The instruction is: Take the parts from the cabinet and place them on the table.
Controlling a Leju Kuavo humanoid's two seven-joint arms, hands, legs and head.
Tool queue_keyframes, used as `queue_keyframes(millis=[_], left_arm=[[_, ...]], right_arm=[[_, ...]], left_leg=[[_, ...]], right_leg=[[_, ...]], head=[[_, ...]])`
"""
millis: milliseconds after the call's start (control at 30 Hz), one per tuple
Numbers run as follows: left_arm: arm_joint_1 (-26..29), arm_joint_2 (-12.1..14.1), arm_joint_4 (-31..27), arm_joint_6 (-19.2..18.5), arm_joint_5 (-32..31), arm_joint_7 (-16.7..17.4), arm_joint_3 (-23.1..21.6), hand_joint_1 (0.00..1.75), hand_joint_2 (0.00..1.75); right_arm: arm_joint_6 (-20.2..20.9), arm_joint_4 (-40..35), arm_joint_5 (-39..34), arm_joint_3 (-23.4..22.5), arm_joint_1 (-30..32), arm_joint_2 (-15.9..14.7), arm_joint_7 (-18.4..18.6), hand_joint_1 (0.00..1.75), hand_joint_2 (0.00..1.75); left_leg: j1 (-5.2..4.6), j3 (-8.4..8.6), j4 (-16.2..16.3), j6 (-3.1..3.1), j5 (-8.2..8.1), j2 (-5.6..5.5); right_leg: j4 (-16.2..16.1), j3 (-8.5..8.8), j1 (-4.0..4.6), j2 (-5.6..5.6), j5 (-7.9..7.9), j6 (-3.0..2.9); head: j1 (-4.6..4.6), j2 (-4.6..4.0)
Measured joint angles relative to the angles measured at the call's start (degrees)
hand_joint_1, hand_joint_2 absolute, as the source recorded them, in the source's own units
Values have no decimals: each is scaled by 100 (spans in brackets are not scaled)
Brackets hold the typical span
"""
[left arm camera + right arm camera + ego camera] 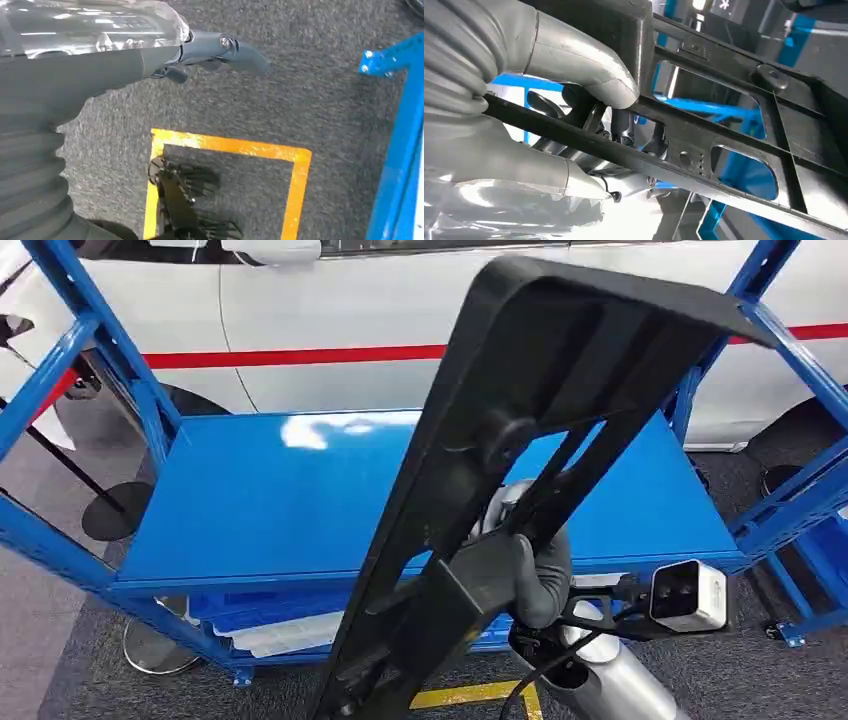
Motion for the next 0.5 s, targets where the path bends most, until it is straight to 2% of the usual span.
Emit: queue_keyframes(millis=[33, 67, 100, 133, 167, 200, 233, 267, 300, 333, 367, 467, 500], left_arm=[[-15, 0, 0, 0, -2, 4, -2, 0, 175], [-22, 2, 0, 2, -2, 4, -4, 0, 175], [-22, 2, 0, 4, -2, 4, -7, 0, 175], [-20, 2, 0, 4, -2, 4, -7, 0, 175], [-16, 2, 0, 4, -2, 4, -7, 0, 175], [-16, 2, 0, 4, -2, 4, -7, 0, 175], [-15, 2, 0, 2, 0, 4, -9, 0, 175], [-15, 0, 0, 2, 2, 11, -7, 0, 175], [-17, -4, 0, 2, 22, 17, -7, 0, 175], [-22, -9, 0, 2, 24, 20, -9, 0, 175], [-23, -11, 0, 0, 26, 20, -9, 0, 175], [-20, -31, 0, 15, 20, 42, -9, 0, 175], [3, -33, 0, 33, 17, 61, -7, 0, 175]], right_arm=[[-2, -21, 9, 17, 1, -2, 0, 175, 175], [-7, -44, 26, 33, 0, -9, 0, 175, 175], [-7, -57, 41, 55, 1, -24, 0, 175, 175], [-9, -57, 41, 74, 4, -31, 0, 175, 175], [-9, -57, 44, 92, 6, -37, 0, 175, 175], [-11, -57, 50, 105, 7, -46, 0, 175, 175], [-31, -57, 70, 118, 6, -50, 0, 175, 175], [-66, -57, 127, 131, 5, -52, 0, 175, 175], [-87, -70, 181, 146, 2, -52, 0, 175, 175], [-102, -108, 239, 161, -6, -50, 2, 175, 175], [-129, -159, 325, 179, -18, -39, 2, 175, 175], [-184, -282, 435, 190, -34, -24, 20, 175, 175], [-140, -306, 402, 190, -35, -24, 50, 175, 175]], left_leg=[[-6, -42, 2, 28, 55, 14], [-3, -123, 2, 74, 114, 15], [-5, -225, 2, 75, 192, 19], [-8, -313, 6, 76, 254, 22], [-8, -407, 18, 67, 321, 27], [-7, -503, 32, 54, 382, 27], [-5, -588, 48, 42, 433, 28], [-4, -678, 69, 26, 484, 29], [-3, -755, 95, 5, 531, 27], [-3, -803, 120, -20, 576, 23], [-35, -850, 131, -59, 610, 10], [0, -839, 59, -168, 779, 16], [-24, -864, 33, -213, 828, 5]], right_leg=[[89, -67, 0, 29, -205, 20], [347, -156, -10, 33, -543, 37], [849, -282, -34, 32, -978, 70], [1269, -360, -48, 31, -1243, 97], [1583, -380, -55, 30, -1328, 118], [1702, -317, -63, 31, -1223, 129], [1610, -166, -68, 30, -1042, 129], [1310, 105, -70, 30, -840, 119], [852, 469, -69, 31, -724, 99], [335, 859, -64, 37, -823, 66], [-120, 1130, -18, 44, -1033, 35], [-106, 1021, 23, 46, -930, -66], [-159, 985, -16, 34, -844, -132]], head=[[2, 0], [2, 0], [2, 0], [2, 0], [2, 0], [2, 0], [2, 0], [2, 0], [2, 0], [2, 0], [2, 0], [-4, 0], [-2, 0]])
